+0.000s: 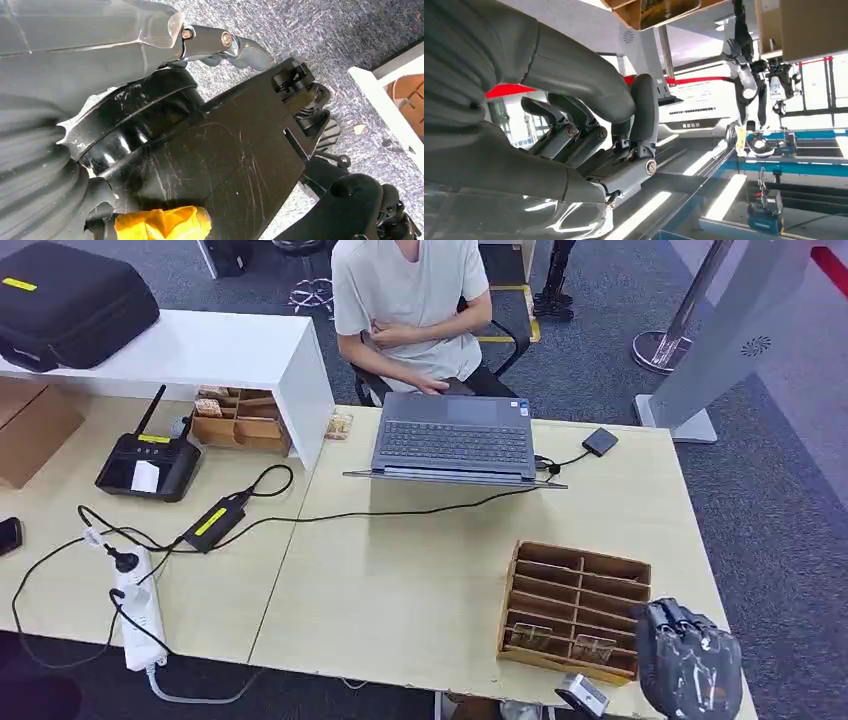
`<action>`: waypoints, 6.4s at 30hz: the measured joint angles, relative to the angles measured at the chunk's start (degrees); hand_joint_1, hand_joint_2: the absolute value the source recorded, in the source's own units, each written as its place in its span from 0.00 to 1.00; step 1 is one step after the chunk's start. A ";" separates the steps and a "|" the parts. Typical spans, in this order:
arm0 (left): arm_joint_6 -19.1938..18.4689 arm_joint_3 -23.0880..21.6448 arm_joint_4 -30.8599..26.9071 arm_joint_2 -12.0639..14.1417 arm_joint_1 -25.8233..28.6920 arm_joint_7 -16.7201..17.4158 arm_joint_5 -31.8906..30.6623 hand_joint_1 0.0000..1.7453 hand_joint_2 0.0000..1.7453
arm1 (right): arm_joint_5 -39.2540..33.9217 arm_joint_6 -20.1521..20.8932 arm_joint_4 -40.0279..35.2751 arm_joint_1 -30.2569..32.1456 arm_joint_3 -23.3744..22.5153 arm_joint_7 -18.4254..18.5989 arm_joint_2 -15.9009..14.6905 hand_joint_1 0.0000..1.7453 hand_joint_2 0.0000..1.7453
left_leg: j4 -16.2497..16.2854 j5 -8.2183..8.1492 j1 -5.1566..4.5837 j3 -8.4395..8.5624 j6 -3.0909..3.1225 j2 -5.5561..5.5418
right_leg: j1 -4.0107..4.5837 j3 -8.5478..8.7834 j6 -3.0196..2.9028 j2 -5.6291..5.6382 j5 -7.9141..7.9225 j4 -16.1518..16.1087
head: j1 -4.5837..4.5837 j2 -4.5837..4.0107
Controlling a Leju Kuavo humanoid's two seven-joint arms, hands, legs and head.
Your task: Pass the card to the sensor for recognition and then transmit it.
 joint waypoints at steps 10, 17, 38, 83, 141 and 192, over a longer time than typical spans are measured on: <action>0.11 0.00 0.00 -0.15 -0.07 -0.11 -2.10 0.00 1.00 | 1.18 0.00 -0.90 -0.08 0.85 -0.35 -0.18 0.00 1.00 | 0.00 0.00 0.00 0.00 0.00 0.01 | 0.00 0.00 0.00 0.00 0.00 0.00 | 0.00 0.00; 0.02 0.00 -0.02 -0.15 -0.08 0.39 -1.90 0.00 1.00 | 1.70 0.00 -0.87 -0.14 1.25 -0.35 -0.17 0.00 1.00 | 0.00 0.00 0.00 0.00 0.00 0.01 | 0.00 0.00 0.00 0.00 0.00 0.00 | 0.00 0.00; -0.17 0.00 -0.02 -0.15 -0.19 0.76 -2.82 0.00 1.00 | 3.70 0.02 6.89 -7.90 4.64 2.73 -0.61 0.00 1.00 | 0.00 0.02 0.01 0.01 0.00 0.02 | 0.00 0.00 0.00 0.02 0.01 0.02 | 0.00 0.00; -0.33 0.00 -0.02 -0.13 -0.22 1.27 -1.62 0.00 1.00 | 8.18 -0.15 8.83 -9.29 5.58 9.40 -10.30 0.00 1.00 | 0.01 0.01 0.00 0.01 -0.01 0.05 | 0.00 -0.02 0.00 0.03 0.01 0.01 | -0.02 0.00; -0.35 0.00 -0.02 -0.07 -0.29 1.44 -1.38 0.00 1.00 | 2.41 7.95 7.76 -10.70 7.70 7.42 -17.85 0.00 1.00 | 0.03 0.00 -0.03 -0.01 0.00 0.06 | -0.02 -0.01 0.01 0.04 0.02 -0.01 | 0.00 0.00; -0.50 0.00 -0.02 0.22 -0.14 0.09 2.36 0.00 1.00 | -24.48 42.91 -5.77 -15.30 11.22 6.30 -38.93 0.00 1.00 | 0.03 0.00 -0.02 -0.01 0.01 0.06 | -0.01 -0.02 0.00 0.04 0.01 0.00 | -0.02 0.00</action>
